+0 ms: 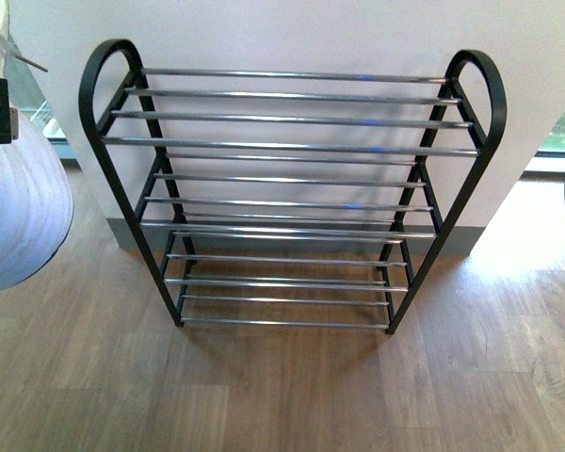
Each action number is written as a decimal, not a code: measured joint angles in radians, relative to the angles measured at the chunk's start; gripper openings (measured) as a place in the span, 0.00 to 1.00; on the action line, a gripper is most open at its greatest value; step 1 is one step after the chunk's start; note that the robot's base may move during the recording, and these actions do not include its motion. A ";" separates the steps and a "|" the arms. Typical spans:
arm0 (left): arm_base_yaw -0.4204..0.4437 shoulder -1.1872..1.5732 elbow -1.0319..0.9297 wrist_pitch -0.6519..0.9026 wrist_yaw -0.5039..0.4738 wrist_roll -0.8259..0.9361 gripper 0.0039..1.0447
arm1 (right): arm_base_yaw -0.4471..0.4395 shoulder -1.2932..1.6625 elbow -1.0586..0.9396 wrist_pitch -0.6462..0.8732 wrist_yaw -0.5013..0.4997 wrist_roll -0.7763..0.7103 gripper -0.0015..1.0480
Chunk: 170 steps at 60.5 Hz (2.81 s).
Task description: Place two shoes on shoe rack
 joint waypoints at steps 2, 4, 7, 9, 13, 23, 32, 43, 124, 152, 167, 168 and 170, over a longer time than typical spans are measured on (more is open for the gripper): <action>0.000 0.000 0.000 0.000 0.000 0.000 0.01 | 0.000 0.000 0.000 0.000 0.000 0.000 0.01; 0.000 0.000 0.000 0.000 0.000 0.000 0.01 | 0.000 0.000 0.000 0.000 0.000 0.000 0.01; 0.000 0.000 0.000 0.000 -0.001 0.000 0.01 | 0.000 0.000 0.000 0.000 0.000 0.000 0.01; 0.000 0.000 0.000 0.000 0.000 0.000 0.01 | 0.000 0.000 0.000 0.000 0.000 0.000 0.01; 0.000 0.000 0.000 0.000 0.000 0.000 0.01 | 0.000 0.000 0.000 0.000 0.000 0.000 0.01; 0.000 0.000 0.000 0.000 -0.001 0.000 0.01 | 0.000 0.000 -0.002 0.008 -0.005 -0.005 0.01; 0.000 0.000 0.000 0.000 0.000 0.000 0.01 | 0.077 0.011 -0.061 0.354 0.001 -0.079 0.01; 0.000 0.000 0.000 0.000 -0.001 0.000 0.01 | 0.256 0.153 0.076 0.326 0.163 -0.016 0.01; 0.000 0.000 0.000 0.000 0.000 0.000 0.01 | 0.463 1.590 1.387 0.064 0.512 0.328 0.01; 0.000 0.000 0.000 0.000 0.000 0.000 0.01 | 0.457 1.416 1.160 0.227 0.366 0.258 0.73; 0.000 0.000 0.000 0.000 0.000 0.000 0.01 | 0.456 1.077 0.815 0.361 0.270 0.256 0.91; 0.000 0.000 0.000 0.000 0.000 0.000 0.01 | 0.456 1.048 0.782 0.369 0.264 0.256 0.91; 0.000 0.000 0.000 0.000 0.000 0.000 0.01 | 0.456 1.004 0.732 0.379 0.255 0.256 0.91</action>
